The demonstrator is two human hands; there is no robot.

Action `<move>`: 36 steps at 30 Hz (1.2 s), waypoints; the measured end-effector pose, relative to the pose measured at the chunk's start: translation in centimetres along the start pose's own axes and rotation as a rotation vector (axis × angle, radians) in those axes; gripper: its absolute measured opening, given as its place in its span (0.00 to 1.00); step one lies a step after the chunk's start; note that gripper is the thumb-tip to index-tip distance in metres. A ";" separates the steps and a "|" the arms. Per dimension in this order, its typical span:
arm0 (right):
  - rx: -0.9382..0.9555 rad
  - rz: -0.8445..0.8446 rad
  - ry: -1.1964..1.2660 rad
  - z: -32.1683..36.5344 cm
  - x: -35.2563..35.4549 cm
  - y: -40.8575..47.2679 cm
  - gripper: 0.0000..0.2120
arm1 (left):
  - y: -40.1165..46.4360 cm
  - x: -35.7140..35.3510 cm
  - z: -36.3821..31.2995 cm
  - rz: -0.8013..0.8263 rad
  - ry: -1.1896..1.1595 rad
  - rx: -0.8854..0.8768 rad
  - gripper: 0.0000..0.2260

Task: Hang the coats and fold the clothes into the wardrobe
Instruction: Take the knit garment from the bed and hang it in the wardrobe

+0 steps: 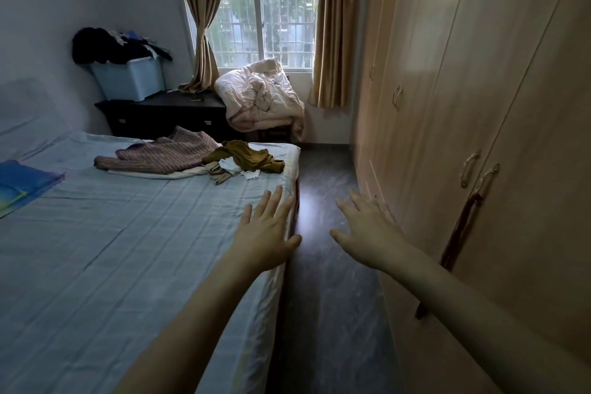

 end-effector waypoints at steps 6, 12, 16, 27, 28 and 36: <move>-0.002 0.019 0.016 -0.5 -1.4 5.3 0.33 | 4.5 -1.8 2.2 0.042 -0.013 0.003 0.36; -0.003 0.035 0.027 -2.4 -2.4 11.3 0.33 | 10.3 -3.3 3.0 0.059 -0.008 -0.016 0.35; 0.001 0.031 0.053 -4.7 -1.8 16.5 0.33 | 16.3 -3.8 3.1 0.066 0.008 -0.016 0.35; -0.019 0.010 0.121 -14.0 2.7 32.4 0.34 | 35.6 -2.4 -0.2 0.021 0.063 -0.043 0.34; -0.025 0.009 0.128 -14.9 2.8 33.5 0.34 | 36.9 -2.6 -0.5 0.025 0.067 -0.047 0.34; -0.026 0.014 0.165 -19.1 3.3 41.9 0.34 | 46.6 -3.5 -0.4 0.033 0.092 -0.041 0.33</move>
Point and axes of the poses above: each hand's wrist, its own y-axis towards the middle knuckle, its own x-axis out of the back of the hand, z = x × y, the point moved 1 cm from there along y, towards the middle knuckle, and after that the axes turned 14 degrees about y, right-handed, at the moved point
